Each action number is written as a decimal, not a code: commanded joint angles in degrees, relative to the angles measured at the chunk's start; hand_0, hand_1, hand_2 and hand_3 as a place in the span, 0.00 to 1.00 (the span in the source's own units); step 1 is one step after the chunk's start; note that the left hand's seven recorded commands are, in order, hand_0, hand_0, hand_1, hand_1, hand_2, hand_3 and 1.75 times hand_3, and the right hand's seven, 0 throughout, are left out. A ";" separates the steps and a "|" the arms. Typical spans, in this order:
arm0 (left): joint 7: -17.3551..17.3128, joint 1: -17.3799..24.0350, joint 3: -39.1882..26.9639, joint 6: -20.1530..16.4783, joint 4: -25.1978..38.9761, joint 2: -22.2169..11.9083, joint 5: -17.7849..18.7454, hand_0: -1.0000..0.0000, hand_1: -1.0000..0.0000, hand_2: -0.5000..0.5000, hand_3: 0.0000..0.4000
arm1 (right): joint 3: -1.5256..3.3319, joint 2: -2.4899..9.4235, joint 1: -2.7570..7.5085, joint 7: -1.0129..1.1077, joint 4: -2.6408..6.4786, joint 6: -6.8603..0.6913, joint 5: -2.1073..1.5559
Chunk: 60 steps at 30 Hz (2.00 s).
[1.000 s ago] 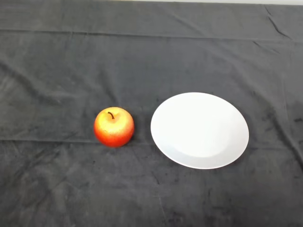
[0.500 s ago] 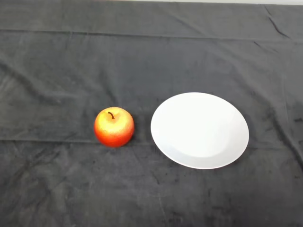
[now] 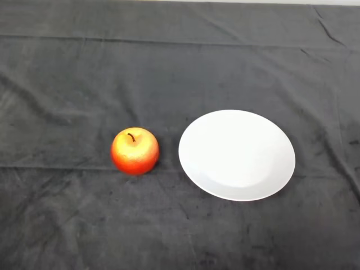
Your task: Move the apple to the plate
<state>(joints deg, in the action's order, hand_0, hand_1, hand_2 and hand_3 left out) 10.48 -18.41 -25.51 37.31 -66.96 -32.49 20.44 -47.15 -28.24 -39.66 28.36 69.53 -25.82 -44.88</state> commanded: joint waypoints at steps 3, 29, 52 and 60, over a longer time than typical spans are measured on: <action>-1.53 -2.34 0.75 2.93 0.23 0.43 -2.13 1.00 1.00 0.50 0.00 | -0.86 -1.86 -2.31 0.04 -0.84 0.24 -1.46; -3.39 -4.38 8.82 7.39 10.28 8.16 -10.32 1.00 1.00 0.50 0.00 | -0.85 -1.81 -2.27 0.00 -0.95 0.25 -1.46; -0.44 -4.91 20.01 2.27 17.98 13.78 -19.36 1.00 1.00 0.50 0.00 | -0.77 -1.62 -2.11 -0.16 -1.39 0.26 -1.45; 0.86 -6.95 24.35 0.02 18.54 15.54 -20.56 1.00 1.00 0.50 0.00 | -0.75 -1.57 -2.07 -0.22 -1.52 0.26 -1.46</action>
<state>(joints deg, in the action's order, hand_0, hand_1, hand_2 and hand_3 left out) 10.97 -22.13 -1.60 37.86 -51.70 -16.77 0.76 -47.14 -28.24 -39.66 28.36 69.52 -25.82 -44.88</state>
